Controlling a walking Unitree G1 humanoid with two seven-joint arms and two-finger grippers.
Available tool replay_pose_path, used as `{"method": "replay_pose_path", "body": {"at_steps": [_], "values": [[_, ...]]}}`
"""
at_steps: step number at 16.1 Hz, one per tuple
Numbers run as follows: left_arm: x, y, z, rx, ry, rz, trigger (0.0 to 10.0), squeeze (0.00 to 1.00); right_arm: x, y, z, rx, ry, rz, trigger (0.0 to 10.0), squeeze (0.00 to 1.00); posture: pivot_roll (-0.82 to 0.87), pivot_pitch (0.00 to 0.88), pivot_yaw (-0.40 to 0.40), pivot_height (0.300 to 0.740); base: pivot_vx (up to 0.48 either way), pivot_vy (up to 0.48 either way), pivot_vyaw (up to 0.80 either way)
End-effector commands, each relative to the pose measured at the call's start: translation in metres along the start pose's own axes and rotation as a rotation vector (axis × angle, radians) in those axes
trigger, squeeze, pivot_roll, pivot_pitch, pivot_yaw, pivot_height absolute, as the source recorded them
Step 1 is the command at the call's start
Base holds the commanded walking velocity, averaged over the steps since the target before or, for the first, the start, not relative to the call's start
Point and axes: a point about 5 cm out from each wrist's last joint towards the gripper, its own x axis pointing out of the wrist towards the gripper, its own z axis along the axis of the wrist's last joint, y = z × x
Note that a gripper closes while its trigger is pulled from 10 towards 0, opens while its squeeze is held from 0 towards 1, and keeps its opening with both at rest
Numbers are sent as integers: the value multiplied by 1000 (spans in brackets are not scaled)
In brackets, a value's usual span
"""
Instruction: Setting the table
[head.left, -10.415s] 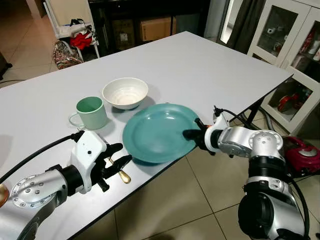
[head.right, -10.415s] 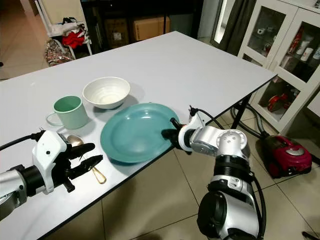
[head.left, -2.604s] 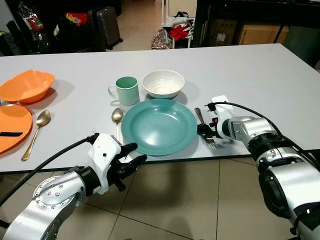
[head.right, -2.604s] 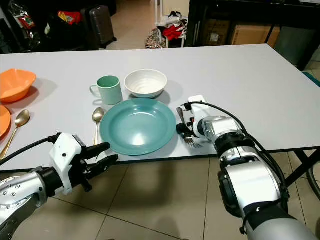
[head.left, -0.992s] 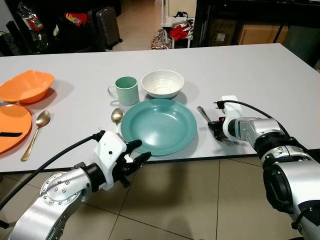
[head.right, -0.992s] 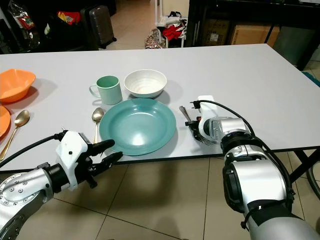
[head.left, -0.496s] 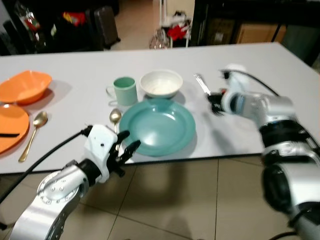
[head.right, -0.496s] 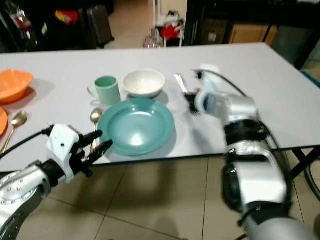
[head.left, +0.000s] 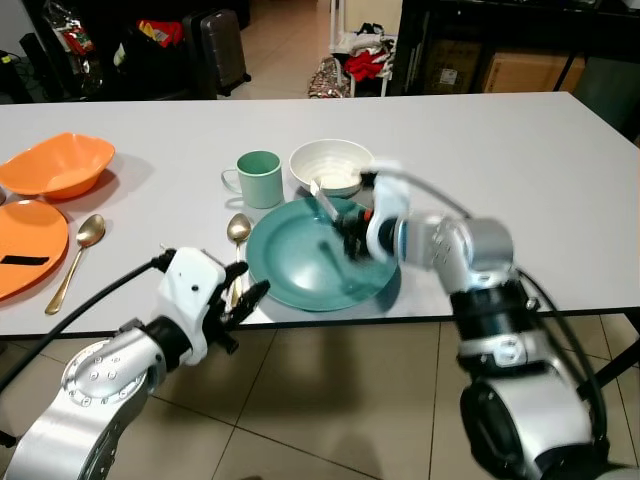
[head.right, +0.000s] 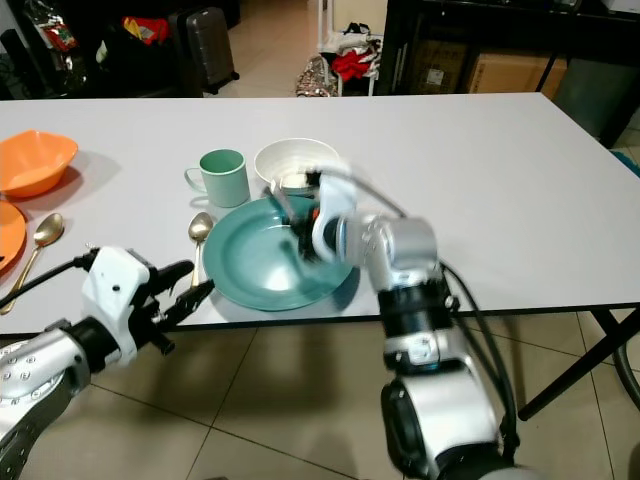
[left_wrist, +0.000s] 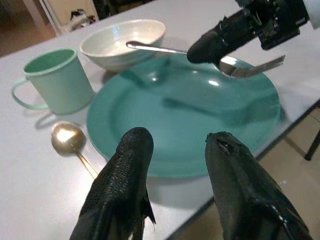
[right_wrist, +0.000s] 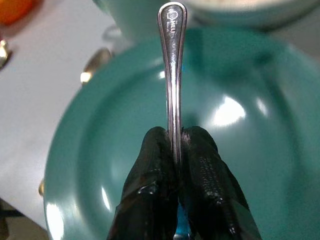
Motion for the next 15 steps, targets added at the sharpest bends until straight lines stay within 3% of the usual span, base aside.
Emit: {"method": "replay_pose_path", "body": {"at_steps": [1,3,6,7,8,15], "values": [[-4,0,1,12,10,-5,10000,0,-3,2,-1,-8,-1,-17,0,0,-22,0,16,740,0,0,0],[-4,-1,0,12,15,-9,10000,0,0,4,-9,-2,20,-27,0,0,-22,0,19,740,0,0,0],[-3,-1,1,14,20,-29,10000,0,20,3,-23,53,18,-93,0,0,-21,0,33,740,0,0,0],[-3,-1,1,17,21,-33,10000,0,24,5,-25,55,18,-97,3647,0,-19,0,36,740,0,0,0],[-3,-1,2,20,23,-36,10000,0,28,7,-26,43,23,-112,10000,0,-15,0,37,740,0,0,0],[-6,-2,3,28,33,-48,10000,0,42,11,-31,35,-48,-202,10000,0,10,0,33,740,0,0,0]]}}
